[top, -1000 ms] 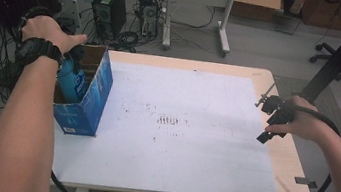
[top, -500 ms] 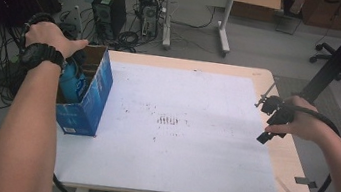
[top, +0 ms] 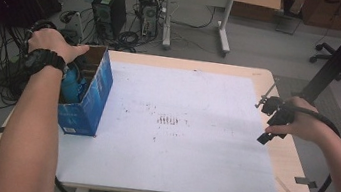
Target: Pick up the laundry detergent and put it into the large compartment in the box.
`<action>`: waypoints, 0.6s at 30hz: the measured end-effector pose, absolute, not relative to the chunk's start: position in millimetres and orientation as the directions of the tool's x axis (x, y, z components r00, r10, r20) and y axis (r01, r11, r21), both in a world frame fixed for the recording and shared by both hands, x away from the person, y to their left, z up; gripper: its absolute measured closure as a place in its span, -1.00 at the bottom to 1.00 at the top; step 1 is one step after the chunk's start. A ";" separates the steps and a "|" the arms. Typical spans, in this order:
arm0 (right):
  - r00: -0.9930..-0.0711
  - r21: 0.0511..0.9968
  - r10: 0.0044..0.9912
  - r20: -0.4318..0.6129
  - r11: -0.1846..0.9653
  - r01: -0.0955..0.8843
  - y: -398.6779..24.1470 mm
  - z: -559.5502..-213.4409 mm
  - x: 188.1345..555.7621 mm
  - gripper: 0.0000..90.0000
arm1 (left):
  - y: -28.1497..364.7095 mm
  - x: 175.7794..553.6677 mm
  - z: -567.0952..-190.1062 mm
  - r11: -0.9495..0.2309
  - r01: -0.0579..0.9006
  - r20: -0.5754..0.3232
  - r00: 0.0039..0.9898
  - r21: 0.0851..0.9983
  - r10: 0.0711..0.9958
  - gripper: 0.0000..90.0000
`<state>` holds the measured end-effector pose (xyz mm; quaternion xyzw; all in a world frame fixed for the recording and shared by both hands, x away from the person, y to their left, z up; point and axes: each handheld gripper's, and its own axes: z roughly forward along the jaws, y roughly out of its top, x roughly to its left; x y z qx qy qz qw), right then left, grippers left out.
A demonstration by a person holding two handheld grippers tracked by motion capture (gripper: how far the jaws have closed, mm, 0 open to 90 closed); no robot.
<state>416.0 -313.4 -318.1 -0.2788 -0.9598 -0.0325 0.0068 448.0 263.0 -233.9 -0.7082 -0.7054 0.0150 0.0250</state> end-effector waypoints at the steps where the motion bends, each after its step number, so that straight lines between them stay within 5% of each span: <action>1: -0.844 0.059 0.535 0.031 0.842 0.536 -313.3 -318.4 416.0 -0.70 | 263.4 448.0 -235.2 -0.003 0.998 0.013 0.004 -0.056 1.000 -0.16; 18: -0.844 0.049 0.536 0.035 0.842 0.537 -311.5 -321.4 416.2 -0.70 | 262.0 450.9 -255.7 -0.011 0.997 0.009 0.012 -0.078 1.000 -0.16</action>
